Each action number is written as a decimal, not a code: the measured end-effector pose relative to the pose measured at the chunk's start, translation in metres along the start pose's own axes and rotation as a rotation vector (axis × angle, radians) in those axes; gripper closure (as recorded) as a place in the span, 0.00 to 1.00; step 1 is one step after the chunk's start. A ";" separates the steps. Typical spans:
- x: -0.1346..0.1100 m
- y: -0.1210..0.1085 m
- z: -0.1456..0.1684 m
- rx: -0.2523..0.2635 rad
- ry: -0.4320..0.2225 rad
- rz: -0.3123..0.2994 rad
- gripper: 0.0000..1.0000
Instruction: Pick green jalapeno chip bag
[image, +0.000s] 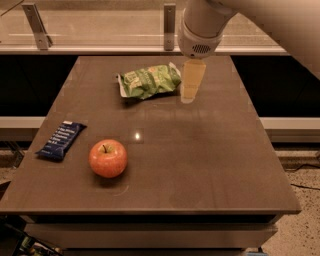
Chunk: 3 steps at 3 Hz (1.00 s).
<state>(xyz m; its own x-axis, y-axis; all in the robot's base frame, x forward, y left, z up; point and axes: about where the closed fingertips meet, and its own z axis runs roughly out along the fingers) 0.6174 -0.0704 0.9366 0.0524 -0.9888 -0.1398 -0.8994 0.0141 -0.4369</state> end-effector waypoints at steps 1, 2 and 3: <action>-0.013 -0.010 0.016 -0.010 -0.047 -0.031 0.00; -0.020 -0.019 0.034 -0.036 -0.066 -0.044 0.00; -0.022 -0.028 0.055 -0.062 -0.061 -0.040 0.00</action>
Offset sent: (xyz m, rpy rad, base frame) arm 0.0509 0.0352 -0.0316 0.0531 0.0572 0.1007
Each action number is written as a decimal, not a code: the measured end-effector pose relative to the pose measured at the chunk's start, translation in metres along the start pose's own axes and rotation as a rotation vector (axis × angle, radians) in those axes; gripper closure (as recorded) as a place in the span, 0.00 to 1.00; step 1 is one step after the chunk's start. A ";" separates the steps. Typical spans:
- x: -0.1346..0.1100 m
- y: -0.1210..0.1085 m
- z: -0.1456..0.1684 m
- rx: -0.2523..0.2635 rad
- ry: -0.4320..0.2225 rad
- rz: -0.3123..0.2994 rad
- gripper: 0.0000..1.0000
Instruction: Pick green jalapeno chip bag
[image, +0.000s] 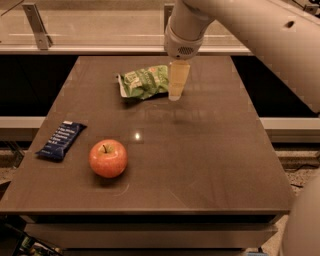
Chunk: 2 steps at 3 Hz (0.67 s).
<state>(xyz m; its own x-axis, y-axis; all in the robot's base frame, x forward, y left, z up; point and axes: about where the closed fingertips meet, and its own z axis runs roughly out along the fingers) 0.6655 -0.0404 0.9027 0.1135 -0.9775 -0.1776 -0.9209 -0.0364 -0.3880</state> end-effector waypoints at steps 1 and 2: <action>0.004 -0.009 0.021 -0.011 0.008 0.013 0.00; 0.004 -0.018 0.042 -0.017 0.022 0.014 0.00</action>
Offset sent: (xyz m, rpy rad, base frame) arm 0.0526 0.0098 -0.0447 -0.0322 0.0189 -0.0271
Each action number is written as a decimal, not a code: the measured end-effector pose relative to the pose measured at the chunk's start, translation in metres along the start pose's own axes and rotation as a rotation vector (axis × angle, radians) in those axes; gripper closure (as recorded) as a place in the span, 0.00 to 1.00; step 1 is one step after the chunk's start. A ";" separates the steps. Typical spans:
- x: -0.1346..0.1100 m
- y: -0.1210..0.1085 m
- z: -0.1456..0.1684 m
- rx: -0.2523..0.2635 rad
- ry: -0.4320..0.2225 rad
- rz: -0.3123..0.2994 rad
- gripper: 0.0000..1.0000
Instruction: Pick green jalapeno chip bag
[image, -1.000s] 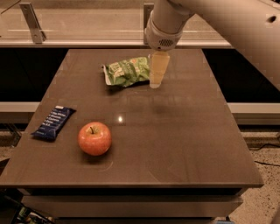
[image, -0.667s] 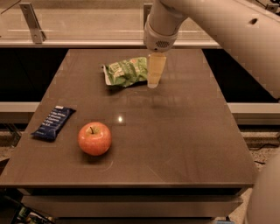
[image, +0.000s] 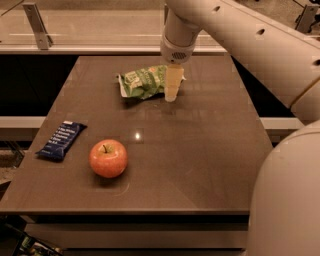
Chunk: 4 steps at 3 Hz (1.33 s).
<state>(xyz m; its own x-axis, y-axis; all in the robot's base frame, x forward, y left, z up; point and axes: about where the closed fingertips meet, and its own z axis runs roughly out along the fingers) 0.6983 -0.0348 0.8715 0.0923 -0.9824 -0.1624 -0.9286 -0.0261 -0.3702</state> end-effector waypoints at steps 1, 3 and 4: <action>-0.005 -0.006 0.018 -0.013 0.016 -0.014 0.00; -0.014 -0.001 0.039 -0.040 0.032 -0.046 0.17; -0.015 0.000 0.042 -0.043 0.033 -0.048 0.41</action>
Offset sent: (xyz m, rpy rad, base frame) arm 0.0142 0.0356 -0.0492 -0.0836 0.0448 0.0682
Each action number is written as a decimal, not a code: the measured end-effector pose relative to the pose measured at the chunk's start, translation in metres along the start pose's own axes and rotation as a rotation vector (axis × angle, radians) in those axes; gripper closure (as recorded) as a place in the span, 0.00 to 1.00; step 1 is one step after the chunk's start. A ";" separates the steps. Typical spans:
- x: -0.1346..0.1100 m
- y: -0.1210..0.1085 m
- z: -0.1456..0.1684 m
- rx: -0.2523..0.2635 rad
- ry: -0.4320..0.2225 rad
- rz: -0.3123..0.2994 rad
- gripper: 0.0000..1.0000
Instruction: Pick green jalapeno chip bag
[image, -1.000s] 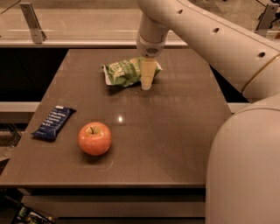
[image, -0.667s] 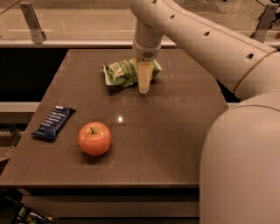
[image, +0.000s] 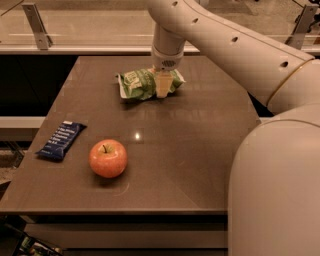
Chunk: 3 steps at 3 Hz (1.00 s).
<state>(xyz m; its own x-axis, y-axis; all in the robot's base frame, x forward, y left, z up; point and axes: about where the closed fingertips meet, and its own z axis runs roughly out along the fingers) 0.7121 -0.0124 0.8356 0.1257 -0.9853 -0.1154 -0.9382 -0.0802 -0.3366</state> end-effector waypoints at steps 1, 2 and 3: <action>0.000 0.001 0.002 -0.004 0.001 -0.001 0.64; 0.000 0.001 0.004 -0.006 0.001 -0.002 0.87; -0.001 0.000 0.002 -0.006 0.001 -0.002 1.00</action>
Offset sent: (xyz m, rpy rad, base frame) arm 0.0001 0.0005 -0.0022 -0.0011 0.0030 0.0010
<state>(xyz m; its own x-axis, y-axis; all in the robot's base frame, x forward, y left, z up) 0.7123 -0.0115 0.8336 0.1268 -0.9853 -0.1141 -0.9399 -0.0826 -0.3312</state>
